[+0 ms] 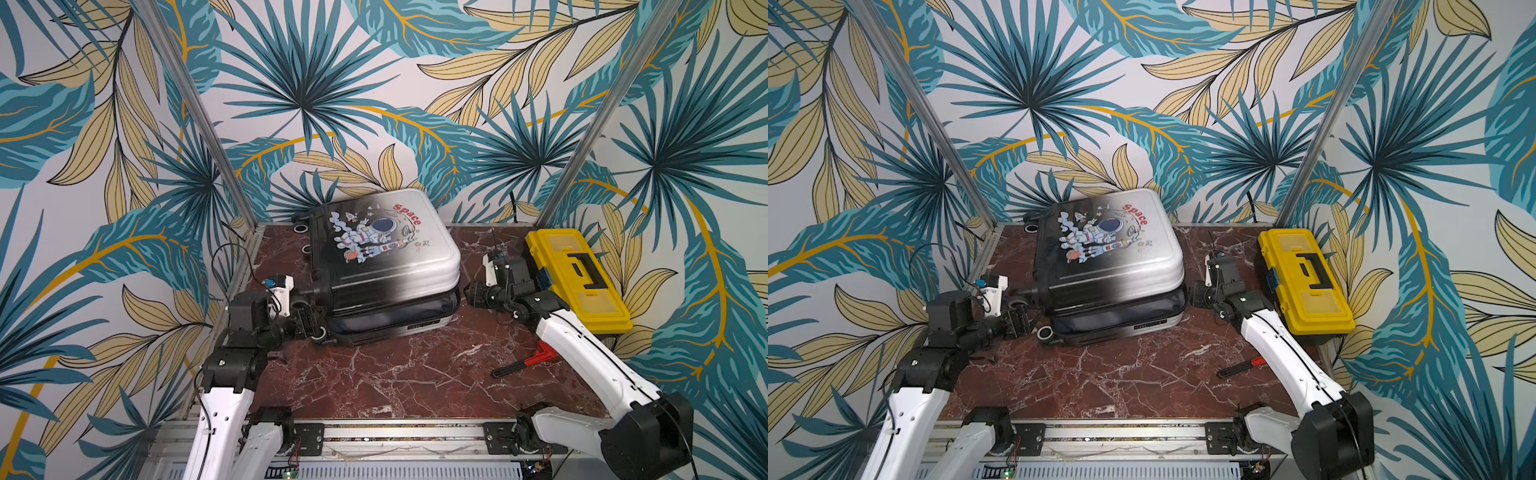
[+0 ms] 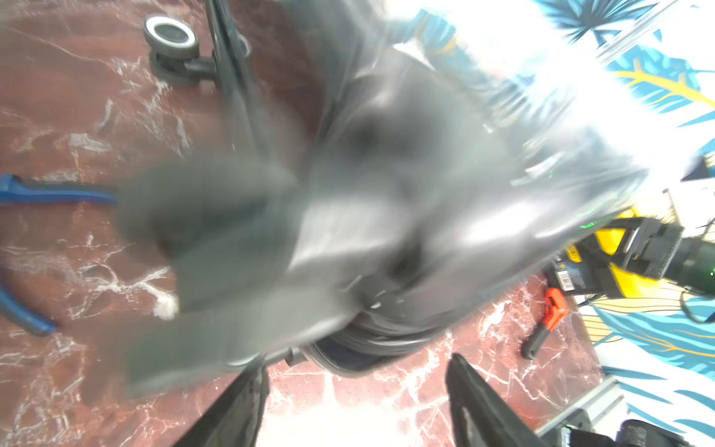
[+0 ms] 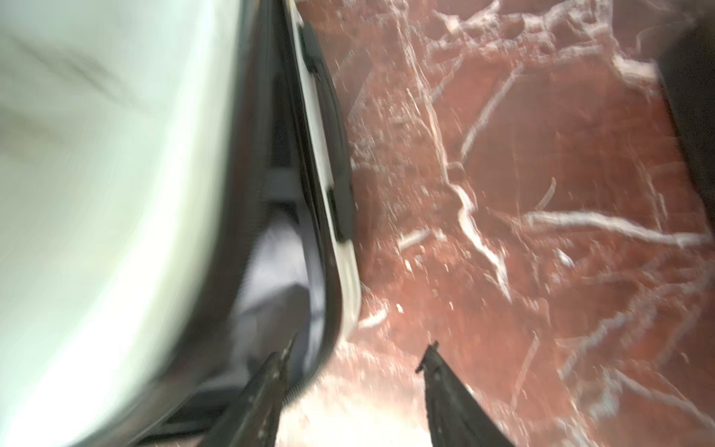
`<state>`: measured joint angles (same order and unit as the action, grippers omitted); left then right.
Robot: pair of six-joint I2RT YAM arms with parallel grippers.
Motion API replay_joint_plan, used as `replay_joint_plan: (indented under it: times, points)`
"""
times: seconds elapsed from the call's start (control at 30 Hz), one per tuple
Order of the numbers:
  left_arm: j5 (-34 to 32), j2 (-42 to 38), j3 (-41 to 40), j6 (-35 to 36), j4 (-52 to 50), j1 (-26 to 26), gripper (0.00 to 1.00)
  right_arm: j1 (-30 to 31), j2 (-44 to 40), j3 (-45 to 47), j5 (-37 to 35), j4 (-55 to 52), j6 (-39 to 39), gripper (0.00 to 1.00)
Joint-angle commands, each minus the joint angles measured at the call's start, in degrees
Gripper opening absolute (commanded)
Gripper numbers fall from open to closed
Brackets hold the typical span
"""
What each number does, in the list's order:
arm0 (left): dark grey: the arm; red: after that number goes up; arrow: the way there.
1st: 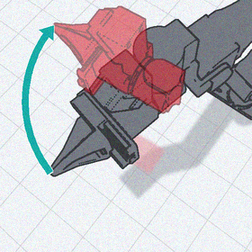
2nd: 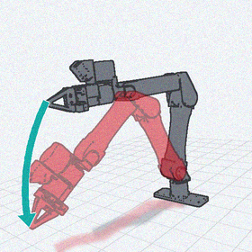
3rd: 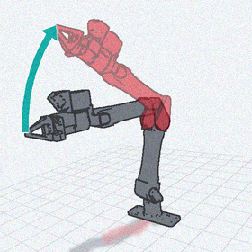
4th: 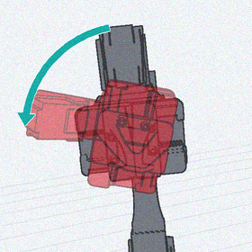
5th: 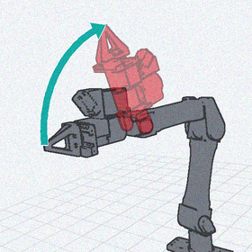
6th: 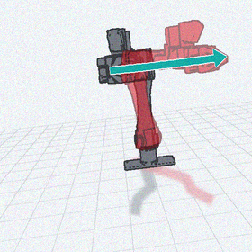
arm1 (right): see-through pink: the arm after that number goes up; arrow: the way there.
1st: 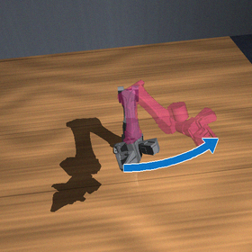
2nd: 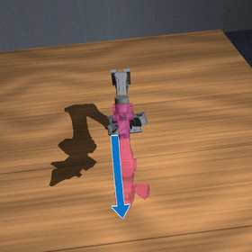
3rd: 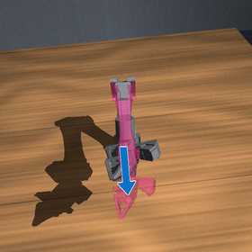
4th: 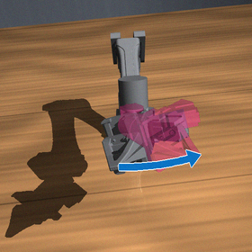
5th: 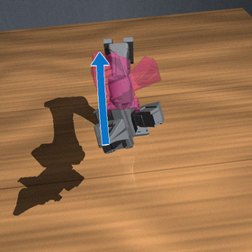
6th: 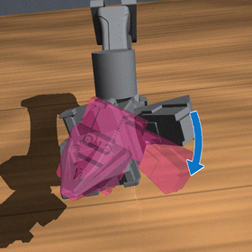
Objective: Close the suitcase zippers
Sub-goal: Close the suitcase at the center of the board, then adjust the suitcase at the center of the board.
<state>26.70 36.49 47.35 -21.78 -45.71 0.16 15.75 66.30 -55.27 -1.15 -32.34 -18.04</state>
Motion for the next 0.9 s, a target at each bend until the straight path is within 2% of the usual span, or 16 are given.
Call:
replay_joint_plan:
  times: [0.0,0.1,0.2,0.33,0.47,0.53,0.73,0.87]
  points:
    - [0.8,-5.0,0.6,-4.9,0.1,0.3,0.79,-1.1,-3.7,-0.9,-0.8,-6.2,2.9,0.62]
    - [0.9,-8.0,0.9,-7.6,-0.1,0.3,0.85,-2.5,-2.9,-6.0,0.7,-7.3,4.9,0.64]
    - [-6.4,-8.4,2.3,-8.8,0.1,0.3,0.92,-3.3,-0.2,-11.1,4.1,-4.7,6.4,0.66]
    - [-16.5,-4.4,5.4,-12.8,1.4,0.3,0.99,-3.4,7.7,-18.6,9.7,-1.4,7.5,0.71]
    - [-22.4,1.3,8.2,-20.7,2.3,0.3,0.99,-3.5,16.1,-24.9,12.6,-0.1,8.2,0.73]
    - [-22.9,4.0,9.3,-25.2,2.2,0.2,0.99,-3.6,18.7,-26.9,11.3,-0.5,7.9,0.74]
    - [-22.4,8.6,8.8,-38.8,0.3,-0.2,0.99,-5.1,21.5,-25.2,3.9,-0.7,4.5,0.75]
    - [-21.7,8.8,7.0,-45.9,-1.6,-2.0,0.99,-6.3,20.6,-20.6,4.9,0.6,2.6,0.74]
